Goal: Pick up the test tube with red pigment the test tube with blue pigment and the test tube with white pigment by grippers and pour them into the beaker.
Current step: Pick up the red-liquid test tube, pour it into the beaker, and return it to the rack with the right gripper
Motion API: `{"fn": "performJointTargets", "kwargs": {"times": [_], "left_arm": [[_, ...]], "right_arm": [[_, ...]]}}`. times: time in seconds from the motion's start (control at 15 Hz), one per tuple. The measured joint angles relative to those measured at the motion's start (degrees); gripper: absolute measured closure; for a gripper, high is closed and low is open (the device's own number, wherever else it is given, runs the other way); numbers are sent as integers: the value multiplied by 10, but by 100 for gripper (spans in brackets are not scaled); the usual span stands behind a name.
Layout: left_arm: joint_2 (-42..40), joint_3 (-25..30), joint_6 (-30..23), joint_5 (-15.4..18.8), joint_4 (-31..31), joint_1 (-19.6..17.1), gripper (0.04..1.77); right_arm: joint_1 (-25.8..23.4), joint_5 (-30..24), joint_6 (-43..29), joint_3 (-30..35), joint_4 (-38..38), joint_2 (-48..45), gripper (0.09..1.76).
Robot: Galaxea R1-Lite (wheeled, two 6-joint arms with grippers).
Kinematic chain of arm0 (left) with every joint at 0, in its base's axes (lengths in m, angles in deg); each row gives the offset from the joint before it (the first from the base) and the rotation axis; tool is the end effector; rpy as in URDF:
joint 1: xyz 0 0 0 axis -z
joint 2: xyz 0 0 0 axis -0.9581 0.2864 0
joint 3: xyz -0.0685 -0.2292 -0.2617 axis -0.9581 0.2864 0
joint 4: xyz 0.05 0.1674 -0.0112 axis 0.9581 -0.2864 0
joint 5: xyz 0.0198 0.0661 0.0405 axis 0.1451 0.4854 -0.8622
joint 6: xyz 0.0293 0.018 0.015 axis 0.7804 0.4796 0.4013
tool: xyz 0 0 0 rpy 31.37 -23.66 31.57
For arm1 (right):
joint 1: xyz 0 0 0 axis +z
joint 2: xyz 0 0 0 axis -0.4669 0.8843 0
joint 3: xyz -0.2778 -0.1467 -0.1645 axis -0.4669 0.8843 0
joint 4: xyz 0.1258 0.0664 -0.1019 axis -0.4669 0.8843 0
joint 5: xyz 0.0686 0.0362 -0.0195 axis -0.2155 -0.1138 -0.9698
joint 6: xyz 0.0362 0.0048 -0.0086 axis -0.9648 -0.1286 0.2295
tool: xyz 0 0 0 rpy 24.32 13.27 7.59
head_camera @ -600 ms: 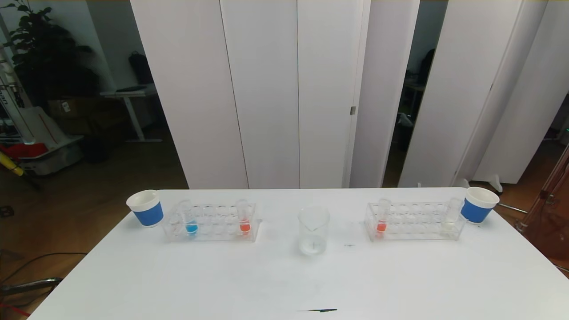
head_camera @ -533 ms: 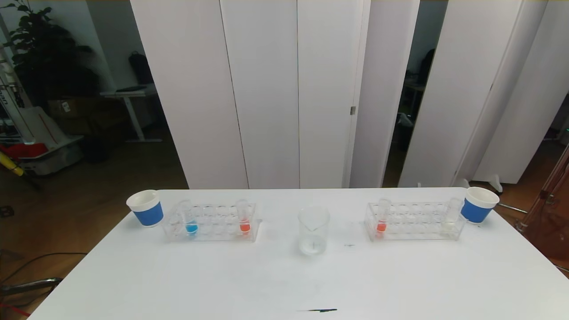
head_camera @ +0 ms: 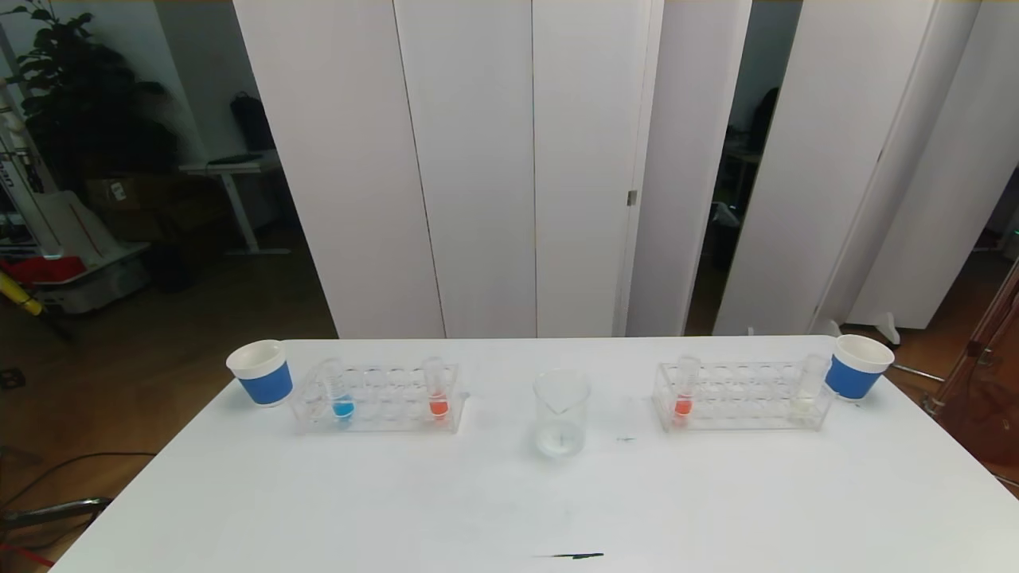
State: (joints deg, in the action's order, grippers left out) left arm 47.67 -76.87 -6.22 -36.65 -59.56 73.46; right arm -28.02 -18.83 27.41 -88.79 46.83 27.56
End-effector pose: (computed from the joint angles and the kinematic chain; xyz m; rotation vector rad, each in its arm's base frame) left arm -0.0791 -0.0005 0.0761 0.0946 -0.0023 -0.0186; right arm -0.0793 -0.0004 0.0758 0.0305 -0.0054 -0.0180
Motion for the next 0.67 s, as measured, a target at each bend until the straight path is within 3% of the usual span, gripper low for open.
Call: {"fn": "performJointTargets", "kwargs": {"times": [0.67], "left_arm": [[0,0,0,0,0,0,6]], "right_arm": [[0,0,0,0,0,0,10]]}}
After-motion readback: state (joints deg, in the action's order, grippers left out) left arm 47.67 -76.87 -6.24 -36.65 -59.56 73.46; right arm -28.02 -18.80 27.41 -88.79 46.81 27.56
